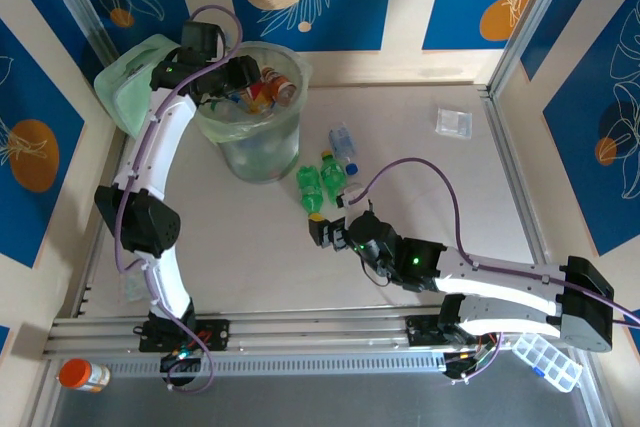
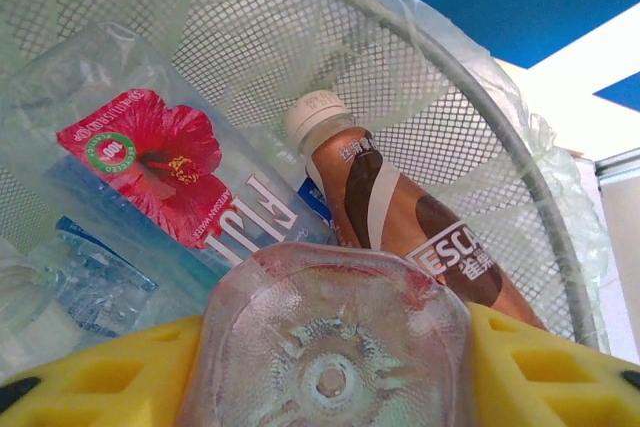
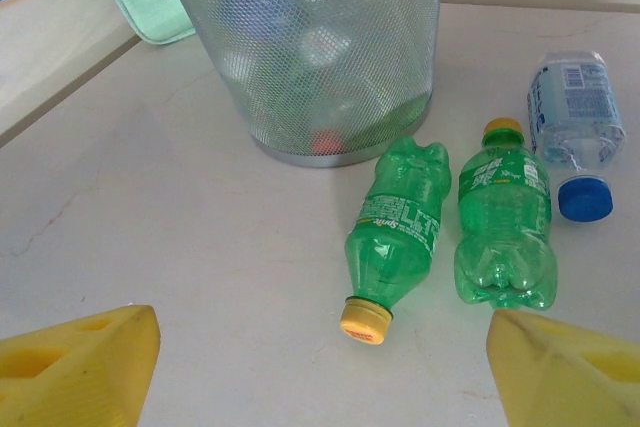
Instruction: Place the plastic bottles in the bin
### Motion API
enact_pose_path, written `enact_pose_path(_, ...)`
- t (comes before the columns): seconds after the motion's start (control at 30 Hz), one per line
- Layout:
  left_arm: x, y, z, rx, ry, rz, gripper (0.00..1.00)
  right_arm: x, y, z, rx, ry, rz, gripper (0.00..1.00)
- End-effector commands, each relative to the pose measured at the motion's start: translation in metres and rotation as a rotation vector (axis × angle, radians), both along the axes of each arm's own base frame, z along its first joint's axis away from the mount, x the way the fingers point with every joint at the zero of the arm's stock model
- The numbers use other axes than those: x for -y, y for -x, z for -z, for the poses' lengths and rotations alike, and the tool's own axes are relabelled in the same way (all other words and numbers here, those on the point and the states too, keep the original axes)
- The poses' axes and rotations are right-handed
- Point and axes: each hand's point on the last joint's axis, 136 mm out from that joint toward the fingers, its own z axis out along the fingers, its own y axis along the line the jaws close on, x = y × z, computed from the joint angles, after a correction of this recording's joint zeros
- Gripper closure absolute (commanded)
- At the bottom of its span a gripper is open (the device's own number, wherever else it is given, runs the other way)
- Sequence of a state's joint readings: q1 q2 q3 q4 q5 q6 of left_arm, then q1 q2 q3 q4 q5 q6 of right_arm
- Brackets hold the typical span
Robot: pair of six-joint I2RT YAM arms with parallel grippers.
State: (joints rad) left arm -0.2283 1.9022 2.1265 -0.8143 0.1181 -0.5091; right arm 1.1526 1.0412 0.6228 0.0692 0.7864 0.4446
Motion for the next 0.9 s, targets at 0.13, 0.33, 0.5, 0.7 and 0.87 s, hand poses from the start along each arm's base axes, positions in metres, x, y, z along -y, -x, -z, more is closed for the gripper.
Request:
enact_pose_path(0.13,-0.003,0.0,0.039,-0.097,-0.091,0.031,0.65,-0.002,-0.003,-0.025,0.046,-0.055,0.014,0.14)
enact_pose_path(0.33,-0.002,0.004,0.062,-0.154,-0.198,0.048,0.69,-0.002,-0.003,-0.026,0.045,-0.055,0.011,0.14)
enact_pose_path(0.5,0.007,0.012,0.024,-0.063,-0.135,0.087,0.58,-0.003,-0.002,-0.026,0.045,-0.058,0.007,0.14)
enact_pose_path(0.7,0.026,0.033,-0.028,0.077,-0.091,0.195,0.32,-0.002,-0.002,-0.027,0.047,-0.058,0.007,0.14)
enact_pose_path(0.87,0.038,0.047,-0.053,0.178,-0.043,0.269,0.35,-0.003,-0.002,-0.027,0.048,-0.058,0.005,0.14)
